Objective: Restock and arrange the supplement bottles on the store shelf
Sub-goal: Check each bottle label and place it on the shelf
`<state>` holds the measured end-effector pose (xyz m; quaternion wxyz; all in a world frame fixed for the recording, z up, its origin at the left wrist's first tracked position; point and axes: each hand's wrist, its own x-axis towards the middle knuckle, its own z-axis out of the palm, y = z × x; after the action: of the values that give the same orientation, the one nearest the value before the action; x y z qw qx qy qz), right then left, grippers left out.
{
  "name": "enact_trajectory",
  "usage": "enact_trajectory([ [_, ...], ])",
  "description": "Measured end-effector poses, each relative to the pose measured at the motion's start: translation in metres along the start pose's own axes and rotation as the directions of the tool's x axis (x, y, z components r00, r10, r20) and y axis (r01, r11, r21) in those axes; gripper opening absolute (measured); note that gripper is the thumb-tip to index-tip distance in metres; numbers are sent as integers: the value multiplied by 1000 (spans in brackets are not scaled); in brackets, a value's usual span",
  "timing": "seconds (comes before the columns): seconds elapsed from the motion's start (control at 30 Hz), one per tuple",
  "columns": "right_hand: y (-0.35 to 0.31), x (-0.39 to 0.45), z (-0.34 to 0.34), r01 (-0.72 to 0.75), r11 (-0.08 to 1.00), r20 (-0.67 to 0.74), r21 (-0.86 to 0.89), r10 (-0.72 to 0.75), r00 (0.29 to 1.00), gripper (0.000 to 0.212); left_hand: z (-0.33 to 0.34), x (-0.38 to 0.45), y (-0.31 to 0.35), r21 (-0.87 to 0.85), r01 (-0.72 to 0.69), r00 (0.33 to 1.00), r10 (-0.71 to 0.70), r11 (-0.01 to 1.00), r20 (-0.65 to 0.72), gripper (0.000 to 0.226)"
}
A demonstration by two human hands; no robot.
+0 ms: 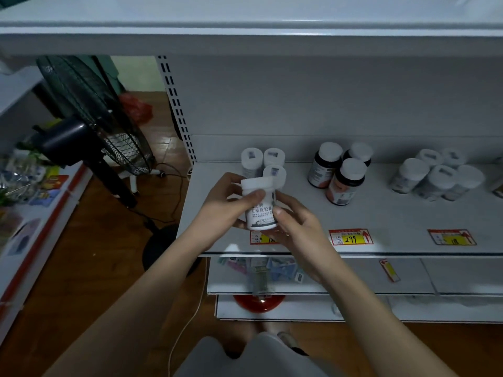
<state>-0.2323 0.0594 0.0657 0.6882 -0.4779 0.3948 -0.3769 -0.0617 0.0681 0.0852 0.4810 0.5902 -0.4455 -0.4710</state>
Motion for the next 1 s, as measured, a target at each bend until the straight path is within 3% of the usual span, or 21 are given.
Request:
enact_trajectory([
  [0.2,4,-12,1,12,997,-3,71,-12,1000,39,1,-8,2,25,-26,999,25,999,36,27],
  [0.33,5,-16,-1,56,996,-27,64,-54,998,45,1,-12,5,36,-17,995,13,999,96,47],
  [0.53,4,-21,-7,133,985,-53,-105,-139,989,49,7,-16,11,45,-38,990,31,998,141,59],
  [0.7,3,-23,-11,126,986,-42,-109,-131,990,46,11,-18,10,24,-30,991,26,999,131,52],
  [0.83,2,-25,-15,56,993,-22,108,-54,998,37,16,-17,9,-37,-10,997,13,999,76,35],
  [1.0,1,-27,-20,103,994,-74,33,-101,992,41,20,-17,12,-66,16,995,-10,998,97,26],
])
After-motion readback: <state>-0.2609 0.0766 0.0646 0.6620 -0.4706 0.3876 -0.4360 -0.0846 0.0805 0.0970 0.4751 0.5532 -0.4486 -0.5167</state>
